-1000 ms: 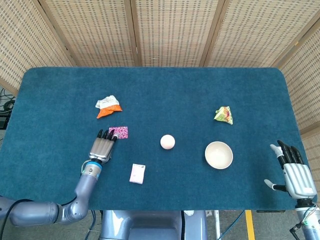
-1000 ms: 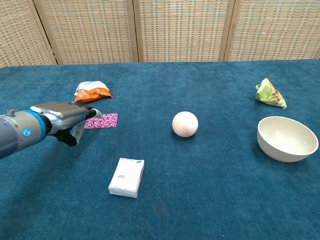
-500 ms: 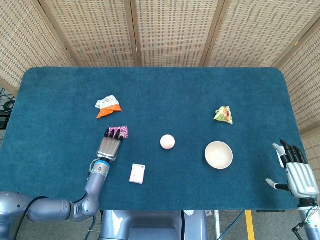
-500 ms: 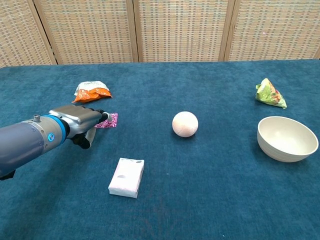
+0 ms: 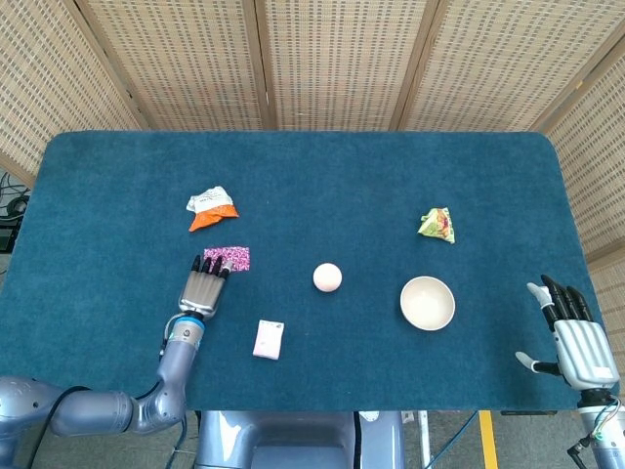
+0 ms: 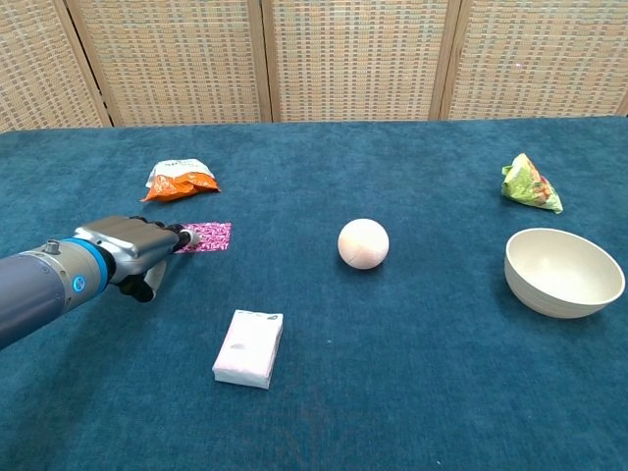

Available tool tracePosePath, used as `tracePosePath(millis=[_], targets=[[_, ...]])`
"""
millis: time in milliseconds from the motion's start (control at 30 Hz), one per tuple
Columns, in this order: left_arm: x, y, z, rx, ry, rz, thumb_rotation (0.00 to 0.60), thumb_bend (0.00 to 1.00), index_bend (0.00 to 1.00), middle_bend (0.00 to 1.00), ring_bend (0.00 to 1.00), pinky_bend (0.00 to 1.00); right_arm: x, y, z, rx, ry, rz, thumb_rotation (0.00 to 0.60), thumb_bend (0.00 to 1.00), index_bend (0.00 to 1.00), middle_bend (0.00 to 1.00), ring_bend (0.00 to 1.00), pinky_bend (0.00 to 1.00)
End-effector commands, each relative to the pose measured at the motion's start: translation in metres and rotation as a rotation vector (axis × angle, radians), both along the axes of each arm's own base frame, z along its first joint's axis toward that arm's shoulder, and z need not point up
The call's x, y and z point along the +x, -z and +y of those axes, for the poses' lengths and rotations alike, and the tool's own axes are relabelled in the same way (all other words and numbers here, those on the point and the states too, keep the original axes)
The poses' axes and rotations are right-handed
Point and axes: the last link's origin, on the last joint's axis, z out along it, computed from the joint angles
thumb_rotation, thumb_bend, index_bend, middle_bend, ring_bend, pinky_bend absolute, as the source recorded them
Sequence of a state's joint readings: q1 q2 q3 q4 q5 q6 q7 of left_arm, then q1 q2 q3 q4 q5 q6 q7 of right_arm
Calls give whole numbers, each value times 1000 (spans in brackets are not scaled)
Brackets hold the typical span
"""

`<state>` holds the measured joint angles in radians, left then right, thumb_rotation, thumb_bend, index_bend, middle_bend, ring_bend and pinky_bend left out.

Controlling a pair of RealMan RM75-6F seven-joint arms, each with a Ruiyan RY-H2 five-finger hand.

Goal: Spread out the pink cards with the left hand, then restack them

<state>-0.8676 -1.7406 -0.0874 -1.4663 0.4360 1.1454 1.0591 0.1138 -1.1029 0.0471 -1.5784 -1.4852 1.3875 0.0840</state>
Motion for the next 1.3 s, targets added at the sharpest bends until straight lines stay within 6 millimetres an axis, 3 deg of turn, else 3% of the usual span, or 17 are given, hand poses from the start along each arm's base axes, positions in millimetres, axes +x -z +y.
tracePosePath(millis=[33,400,1000,1133,1300], targets=[[-5,-2,-1,2,-3,9,600,894,26,0,0,0,0,0,0,0,1,0,600,131,89,0,0,0],[-34,-14,-7,12,-39,38,600,894,26,0,0,0,0,-1,0,-5,3,0,600,131,89,0,0,0],[-92,-54,-18,49,-99,129,600,894,26,0,0,0,1,-3,1,-12,-1,-10,600,131,89,0,0,0],[-90,-62,-16,62,-108,83,600,892,26,0,0,0,1,-2,1,-14,-1,-9,600,131,89,0,0,0],[-63,-71,-10,83,-57,-8,600,889,26,0,0,0,1,-3,1,-21,-8,-11,600,131,89,0,0,0]])
